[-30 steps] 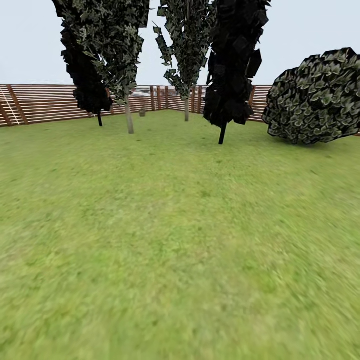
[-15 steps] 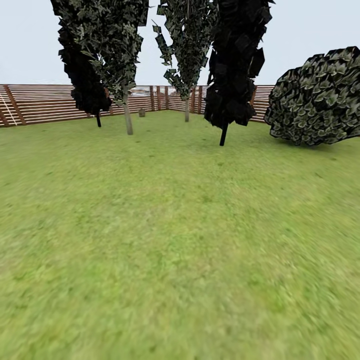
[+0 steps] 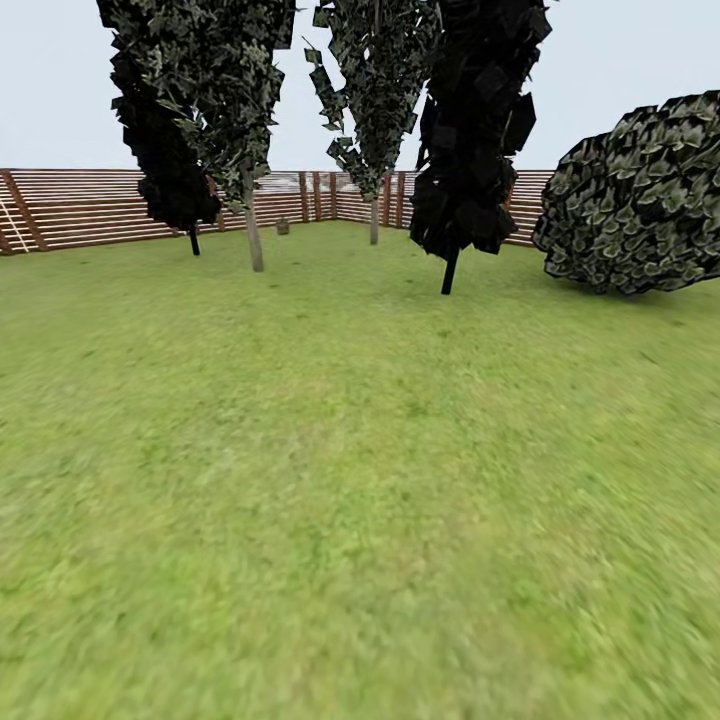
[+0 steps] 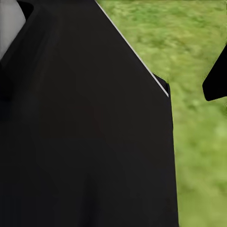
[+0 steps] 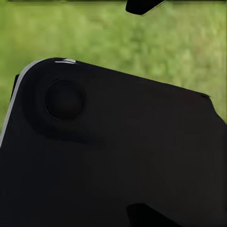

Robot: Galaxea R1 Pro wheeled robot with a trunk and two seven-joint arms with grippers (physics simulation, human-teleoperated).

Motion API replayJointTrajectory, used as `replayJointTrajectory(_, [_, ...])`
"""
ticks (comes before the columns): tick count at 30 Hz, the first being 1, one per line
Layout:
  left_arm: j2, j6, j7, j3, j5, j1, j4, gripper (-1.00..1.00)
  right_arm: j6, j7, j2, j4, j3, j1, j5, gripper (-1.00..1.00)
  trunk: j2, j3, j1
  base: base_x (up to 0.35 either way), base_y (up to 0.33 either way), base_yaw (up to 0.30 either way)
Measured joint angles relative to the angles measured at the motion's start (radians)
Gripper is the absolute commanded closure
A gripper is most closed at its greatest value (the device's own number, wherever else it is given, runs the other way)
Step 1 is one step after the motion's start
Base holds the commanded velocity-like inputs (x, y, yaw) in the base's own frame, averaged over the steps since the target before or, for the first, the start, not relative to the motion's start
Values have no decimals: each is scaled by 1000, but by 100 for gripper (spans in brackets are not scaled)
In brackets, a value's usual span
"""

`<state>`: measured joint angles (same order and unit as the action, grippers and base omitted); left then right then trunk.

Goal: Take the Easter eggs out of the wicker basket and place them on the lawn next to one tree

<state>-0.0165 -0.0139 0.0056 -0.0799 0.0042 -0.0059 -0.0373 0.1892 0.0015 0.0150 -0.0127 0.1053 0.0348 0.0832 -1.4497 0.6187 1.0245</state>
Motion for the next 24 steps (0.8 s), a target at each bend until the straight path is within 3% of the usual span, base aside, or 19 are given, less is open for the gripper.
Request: replayJointTrajectory(24, [0,0,0,0,0,0,0,-100,0,0,0,0,0,0,0,-100,0,0,0,331,0,0])
